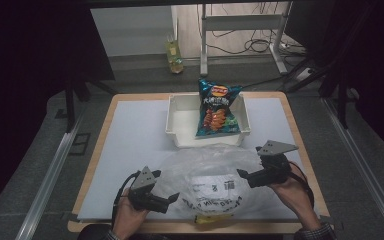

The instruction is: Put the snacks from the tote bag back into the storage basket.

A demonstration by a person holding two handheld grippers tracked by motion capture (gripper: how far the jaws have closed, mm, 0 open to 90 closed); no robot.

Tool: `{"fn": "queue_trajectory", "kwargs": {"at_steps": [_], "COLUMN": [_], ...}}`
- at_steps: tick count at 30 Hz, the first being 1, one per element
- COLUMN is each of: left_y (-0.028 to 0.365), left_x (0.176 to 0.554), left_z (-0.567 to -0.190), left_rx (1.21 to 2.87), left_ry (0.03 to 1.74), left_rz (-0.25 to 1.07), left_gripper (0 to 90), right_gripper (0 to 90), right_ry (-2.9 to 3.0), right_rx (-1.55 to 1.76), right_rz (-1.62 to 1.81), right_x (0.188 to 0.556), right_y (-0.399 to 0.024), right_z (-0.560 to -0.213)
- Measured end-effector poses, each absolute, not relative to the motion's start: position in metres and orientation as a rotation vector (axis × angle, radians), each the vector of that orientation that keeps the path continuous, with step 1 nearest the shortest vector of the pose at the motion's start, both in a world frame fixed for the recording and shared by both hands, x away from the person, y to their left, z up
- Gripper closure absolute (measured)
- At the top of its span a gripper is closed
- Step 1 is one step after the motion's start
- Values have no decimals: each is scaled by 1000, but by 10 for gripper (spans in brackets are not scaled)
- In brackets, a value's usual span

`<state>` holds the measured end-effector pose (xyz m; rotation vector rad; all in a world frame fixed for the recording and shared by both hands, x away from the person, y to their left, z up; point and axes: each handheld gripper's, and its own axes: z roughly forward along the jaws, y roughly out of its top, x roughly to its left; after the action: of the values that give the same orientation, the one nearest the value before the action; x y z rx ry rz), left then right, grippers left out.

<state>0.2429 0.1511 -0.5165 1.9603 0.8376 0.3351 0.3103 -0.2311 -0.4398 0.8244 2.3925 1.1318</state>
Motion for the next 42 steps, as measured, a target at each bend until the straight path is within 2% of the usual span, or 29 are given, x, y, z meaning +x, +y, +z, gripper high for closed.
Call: {"fn": "queue_trajectory", "kwargs": {"at_steps": [42], "left_y": [162], "left_x": [236], "left_z": [-516], "left_rx": [2009], "left_ry": [863], "left_rz": [425], "left_gripper": [4], "right_gripper": [0], "right_ry": [2330], "right_rx": [867], "right_rz": [1075], "right_x": [262], "right_y": [-270], "right_z": [-470]}}
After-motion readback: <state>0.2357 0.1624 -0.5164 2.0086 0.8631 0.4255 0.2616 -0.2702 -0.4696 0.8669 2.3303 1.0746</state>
